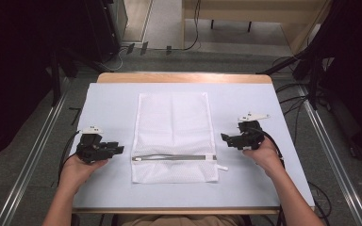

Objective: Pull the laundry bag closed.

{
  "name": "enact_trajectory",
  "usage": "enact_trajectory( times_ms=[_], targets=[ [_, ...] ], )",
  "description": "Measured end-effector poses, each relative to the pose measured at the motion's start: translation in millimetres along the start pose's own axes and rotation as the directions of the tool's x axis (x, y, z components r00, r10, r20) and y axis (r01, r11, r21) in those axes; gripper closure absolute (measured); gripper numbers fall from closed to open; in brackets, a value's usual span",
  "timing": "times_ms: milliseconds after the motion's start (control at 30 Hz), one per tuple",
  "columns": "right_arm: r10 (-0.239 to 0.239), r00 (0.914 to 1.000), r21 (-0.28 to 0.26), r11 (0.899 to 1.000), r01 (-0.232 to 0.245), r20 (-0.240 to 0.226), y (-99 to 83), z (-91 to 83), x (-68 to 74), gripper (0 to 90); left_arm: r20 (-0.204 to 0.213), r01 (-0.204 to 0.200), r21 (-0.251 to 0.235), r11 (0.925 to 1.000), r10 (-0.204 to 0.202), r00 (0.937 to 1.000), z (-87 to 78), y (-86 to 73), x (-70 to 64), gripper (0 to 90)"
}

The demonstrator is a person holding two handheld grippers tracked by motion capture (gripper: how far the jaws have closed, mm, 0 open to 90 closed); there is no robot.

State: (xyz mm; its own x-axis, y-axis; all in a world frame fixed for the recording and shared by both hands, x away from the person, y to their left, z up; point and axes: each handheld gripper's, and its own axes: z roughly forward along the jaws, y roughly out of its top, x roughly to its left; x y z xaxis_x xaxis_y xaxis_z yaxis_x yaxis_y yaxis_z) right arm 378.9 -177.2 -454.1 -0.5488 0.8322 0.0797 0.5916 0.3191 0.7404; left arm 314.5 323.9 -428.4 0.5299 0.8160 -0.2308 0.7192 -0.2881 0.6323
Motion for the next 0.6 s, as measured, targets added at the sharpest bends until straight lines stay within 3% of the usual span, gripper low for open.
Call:
enact_trajectory(
  times_ms=[200, 300, 400, 467, 500, 600],
  targets=[
    [-0.036, 0.9977, 0.029, 0.999, 0.038, -0.058, -0.7, -0.7, 2.0, 14.5, 0.000, 0.010, -0.010, 0.9999, -0.010, 1.0000, -4.8, 0.6, -0.8, 61.1],
    [-0.058, 0.9962, 0.023, 0.998, 0.060, -0.064, -0.2, -1.6, 2.8, 19.1, 0.002, 0.005, -0.014, 0.9999, -0.005, 1.0000, -6.4, 0.5, -2.4, 60.6],
    [-0.057, 0.9966, 0.014, 0.998, 0.058, -0.060, 0.7, -3.0, 4.3, 19.9, -0.003, -0.006, -0.005, 1.0000, 0.006, 1.0000, -6.3, 0.8, -4.3, 55.3],
    [-0.057, 0.9963, 0.008, 0.998, 0.057, -0.064, 1.3, -3.7, 4.7, 24.1, 0.005, -0.002, 0.001, 1.0000, 0.002, 1.0000, -4.9, 1.0, -4.6, 45.2],
    [-0.057, 0.9959, 0.007, 0.998, 0.058, -0.069, 1.4, -3.5, 4.2, 24.5, 0.021, 0.017, 0.015, 0.9997, -0.017, 0.9996, -3.6, 1.9, -3.2, 44.6],
    [-0.035, 0.9963, 0.010, 0.999, 0.036, -0.078, 1.7, -4.4, 3.3, 26.1, 0.042, 0.026, 0.015, 0.9995, -0.027, 0.9988, -2.6, 2.2, -1.4, 39.8]
  ],
)
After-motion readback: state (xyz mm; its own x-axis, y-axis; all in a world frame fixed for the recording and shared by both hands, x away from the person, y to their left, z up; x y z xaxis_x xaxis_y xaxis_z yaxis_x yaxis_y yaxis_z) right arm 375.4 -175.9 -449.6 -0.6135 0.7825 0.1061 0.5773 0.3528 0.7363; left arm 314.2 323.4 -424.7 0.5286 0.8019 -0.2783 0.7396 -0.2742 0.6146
